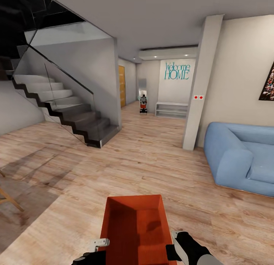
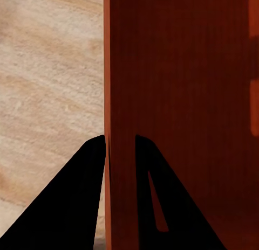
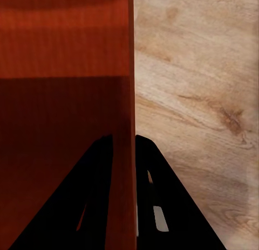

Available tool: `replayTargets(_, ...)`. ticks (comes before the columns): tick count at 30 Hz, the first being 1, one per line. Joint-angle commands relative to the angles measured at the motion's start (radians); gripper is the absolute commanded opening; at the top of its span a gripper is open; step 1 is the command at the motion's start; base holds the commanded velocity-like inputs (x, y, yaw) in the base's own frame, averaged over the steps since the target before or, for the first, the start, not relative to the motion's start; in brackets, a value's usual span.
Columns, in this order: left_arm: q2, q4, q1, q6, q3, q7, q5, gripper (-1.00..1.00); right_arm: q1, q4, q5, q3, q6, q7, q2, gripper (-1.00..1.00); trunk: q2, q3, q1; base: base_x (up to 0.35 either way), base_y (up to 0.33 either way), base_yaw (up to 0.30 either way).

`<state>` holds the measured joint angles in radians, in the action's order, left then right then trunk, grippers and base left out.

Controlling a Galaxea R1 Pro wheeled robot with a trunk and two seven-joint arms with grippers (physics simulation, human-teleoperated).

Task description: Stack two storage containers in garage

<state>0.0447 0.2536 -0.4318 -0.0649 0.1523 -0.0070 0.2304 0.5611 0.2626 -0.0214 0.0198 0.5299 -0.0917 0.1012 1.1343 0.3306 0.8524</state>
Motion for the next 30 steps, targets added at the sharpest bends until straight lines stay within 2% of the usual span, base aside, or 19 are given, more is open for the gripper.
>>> replayTargets(1,-0.002,0.006,-0.001,0.045,0.024,0.004,0.018,-1.0,0.0,-0.002,0.023,-0.023,0.016,-0.003,-0.015,-1.0,0.001,0.001,0.0,0.145,0.0,-0.004)
replayTargets(30,-0.002,0.006,-0.001,0.046,0.024,0.005,0.018,-1.0,-0.001,-0.002,0.023,-0.023,0.016,-0.003,-0.015,-1.0,0.001,0.001,0.0,0.324,0.0,0.0)
